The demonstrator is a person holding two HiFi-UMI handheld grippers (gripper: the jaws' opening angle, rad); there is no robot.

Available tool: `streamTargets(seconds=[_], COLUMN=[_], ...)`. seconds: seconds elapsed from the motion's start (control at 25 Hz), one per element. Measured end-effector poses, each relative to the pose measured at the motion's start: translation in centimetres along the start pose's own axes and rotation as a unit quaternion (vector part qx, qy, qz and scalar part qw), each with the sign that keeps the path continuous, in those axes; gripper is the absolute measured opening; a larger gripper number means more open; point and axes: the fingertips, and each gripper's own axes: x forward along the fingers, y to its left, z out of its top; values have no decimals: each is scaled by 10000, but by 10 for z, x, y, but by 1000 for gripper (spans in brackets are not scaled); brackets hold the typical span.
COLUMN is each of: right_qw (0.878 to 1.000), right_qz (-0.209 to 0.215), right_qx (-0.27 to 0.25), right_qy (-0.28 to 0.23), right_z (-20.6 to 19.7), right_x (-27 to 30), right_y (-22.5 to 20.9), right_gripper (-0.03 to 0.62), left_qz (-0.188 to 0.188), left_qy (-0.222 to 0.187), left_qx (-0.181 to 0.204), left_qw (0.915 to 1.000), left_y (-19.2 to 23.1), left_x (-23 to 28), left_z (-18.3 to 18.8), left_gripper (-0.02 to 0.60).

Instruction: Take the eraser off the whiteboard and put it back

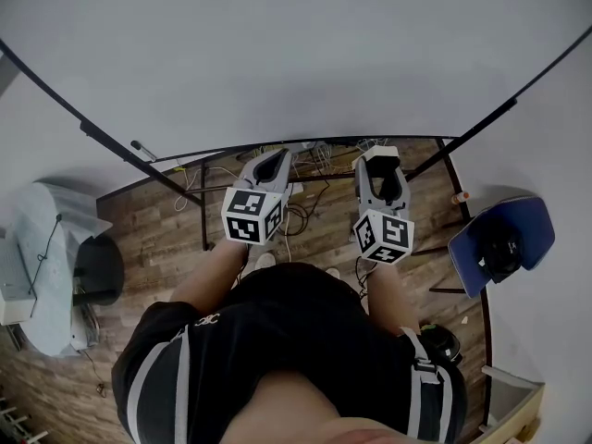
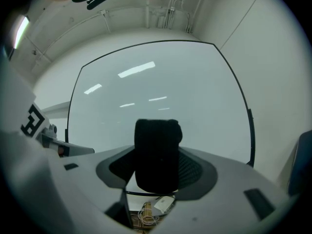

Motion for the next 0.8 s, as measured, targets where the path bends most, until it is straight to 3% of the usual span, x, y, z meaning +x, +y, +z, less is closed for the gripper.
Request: streamTargets(seconds=[0.4,0.8], right_qw=[9995,9972], right_qz=[291,581], right_qx=[-137,-445], right_qy=[-62,-144], right_z=[10,34], right_x=[16,72], right_y=[15,33], right_gripper=[238,238], left_qz=[187,432], left_qy=[-48,-117], left_qx=[-48,-78], left_qw=[9998,9990], left_y=[8,23], left_x=[-9,-28], left_z=[0,0], left_gripper=[9,9])
